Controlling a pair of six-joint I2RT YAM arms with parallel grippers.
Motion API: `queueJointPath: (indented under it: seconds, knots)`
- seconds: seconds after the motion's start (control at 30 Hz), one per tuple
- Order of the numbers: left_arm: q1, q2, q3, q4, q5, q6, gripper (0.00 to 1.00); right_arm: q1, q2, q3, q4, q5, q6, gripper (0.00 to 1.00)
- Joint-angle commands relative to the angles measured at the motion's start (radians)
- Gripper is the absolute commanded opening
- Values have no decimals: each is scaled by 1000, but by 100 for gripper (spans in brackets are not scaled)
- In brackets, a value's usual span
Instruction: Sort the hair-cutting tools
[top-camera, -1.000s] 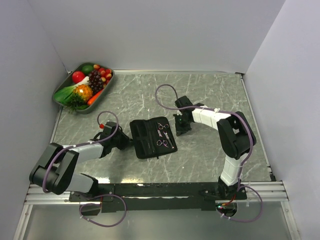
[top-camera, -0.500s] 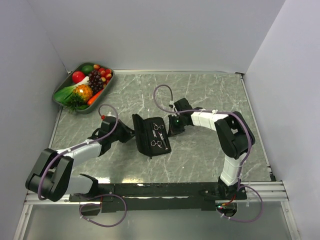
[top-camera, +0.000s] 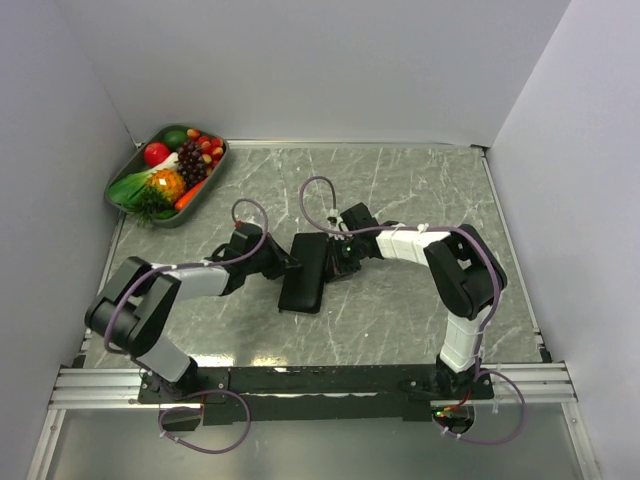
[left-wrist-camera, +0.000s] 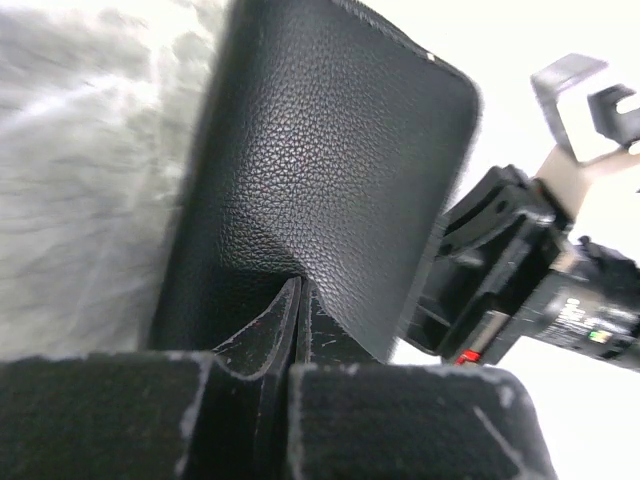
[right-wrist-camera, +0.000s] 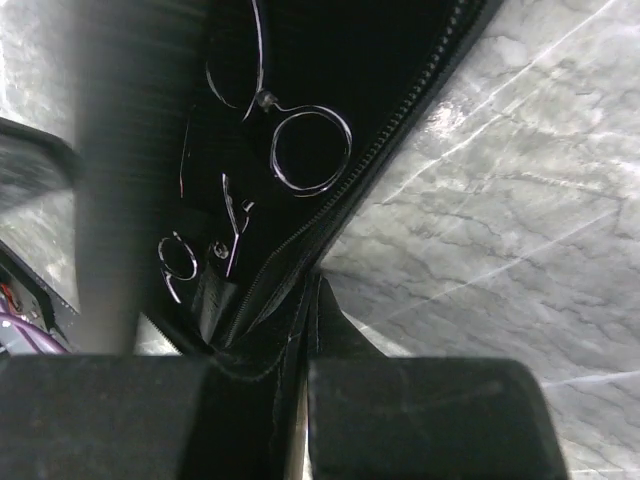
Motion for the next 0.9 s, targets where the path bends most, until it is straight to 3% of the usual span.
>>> queueJointPath:
  seconds: [0.0, 0.1, 0.2, 0.33, 0.63, 0.87]
  knots:
    - [-54, 60, 38, 47, 22, -9, 1, 25, 35, -44, -34, 21, -6, 0]
    - [-77, 80, 35, 55, 5, -20, 1, 21, -9, -55, -82, 121, -9, 1]
    - [-82, 84, 26, 47, -5, -18, 1, 18, -95, -54, -149, 220, -22, 9]
    - [-83, 69, 26, 13, -21, -6, 1, 19, -202, -31, -226, 363, -35, 30]
    - [-85, 32, 38, -88, -61, 29, 1, 78, -264, 46, -252, 343, -7, 45]
    - [-85, 24, 41, -125, -53, 59, 1, 130, -158, 138, -261, 357, 30, 45]
